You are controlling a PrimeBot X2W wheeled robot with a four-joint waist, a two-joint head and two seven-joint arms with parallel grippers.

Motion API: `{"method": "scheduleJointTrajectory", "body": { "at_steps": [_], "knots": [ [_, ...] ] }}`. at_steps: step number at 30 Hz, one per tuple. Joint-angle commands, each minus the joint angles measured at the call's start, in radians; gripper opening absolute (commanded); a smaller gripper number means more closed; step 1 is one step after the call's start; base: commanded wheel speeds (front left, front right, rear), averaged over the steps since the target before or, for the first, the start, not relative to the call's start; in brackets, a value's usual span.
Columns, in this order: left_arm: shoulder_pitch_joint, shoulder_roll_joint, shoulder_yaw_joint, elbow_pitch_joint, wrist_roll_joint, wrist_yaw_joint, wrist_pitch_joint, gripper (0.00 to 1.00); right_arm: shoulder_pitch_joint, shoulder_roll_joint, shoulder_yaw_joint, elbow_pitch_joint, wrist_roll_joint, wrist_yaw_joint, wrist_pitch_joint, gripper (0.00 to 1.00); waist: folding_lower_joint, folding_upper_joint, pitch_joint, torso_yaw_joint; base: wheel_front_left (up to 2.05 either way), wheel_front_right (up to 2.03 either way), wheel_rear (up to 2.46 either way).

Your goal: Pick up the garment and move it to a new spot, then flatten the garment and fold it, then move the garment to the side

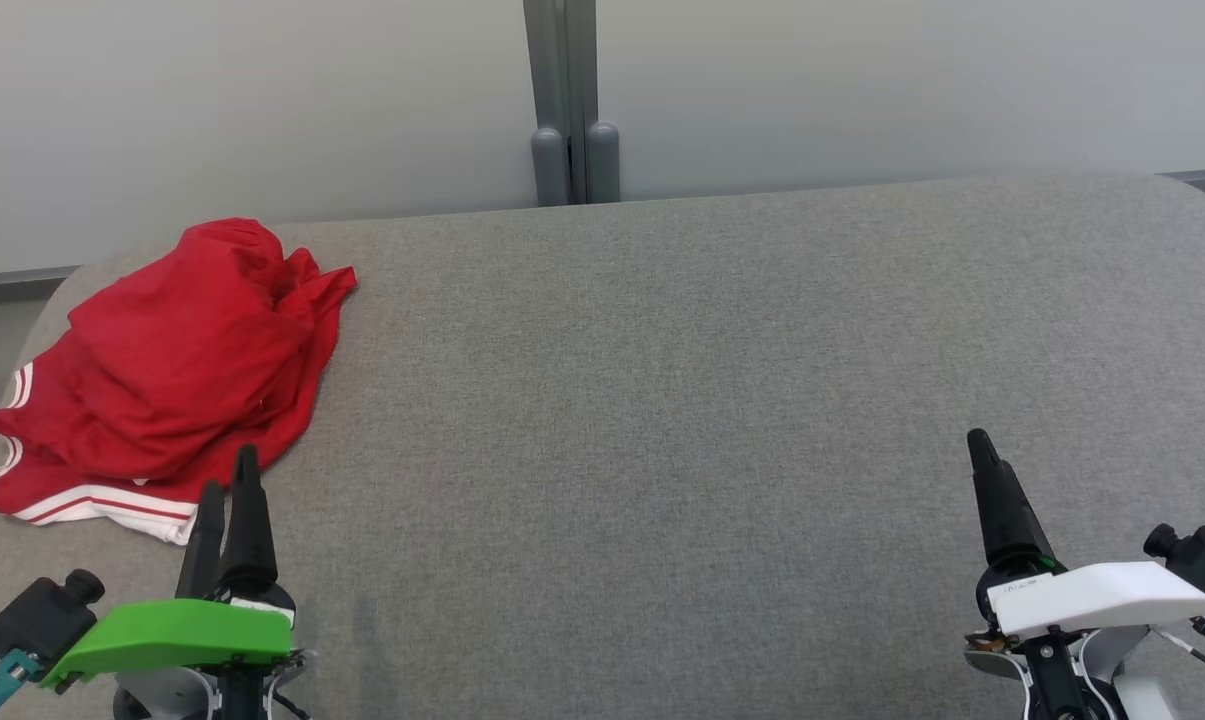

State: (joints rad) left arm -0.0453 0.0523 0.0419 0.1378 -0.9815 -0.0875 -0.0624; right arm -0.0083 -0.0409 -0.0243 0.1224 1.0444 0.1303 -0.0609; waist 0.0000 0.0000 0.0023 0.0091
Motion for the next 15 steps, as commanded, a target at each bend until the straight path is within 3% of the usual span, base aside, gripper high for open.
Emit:
{"method": "scheduleJointTrajectory", "body": {
  "at_steps": [1, 15],
  "knots": [
    [-0.004, 0.014, -0.005, -0.019, 0.047, 0.003, -0.010, 1.00, -0.003, -0.006, 0.004, -0.021, -0.039, 0.000, -0.012, 1.00, 0.0000, 0.0000, 0.000, 0.000, 0.00, 0.00, 0.00],
    [0.007, 0.036, -0.050, -0.033, 0.276, 0.027, -0.054, 1.00, 0.011, -0.008, 0.023, -0.034, -0.239, 0.000, -0.055, 1.00, 0.0000, 0.0000, -0.002, 0.004, 0.00, 0.00, 0.00]
  ]
}}
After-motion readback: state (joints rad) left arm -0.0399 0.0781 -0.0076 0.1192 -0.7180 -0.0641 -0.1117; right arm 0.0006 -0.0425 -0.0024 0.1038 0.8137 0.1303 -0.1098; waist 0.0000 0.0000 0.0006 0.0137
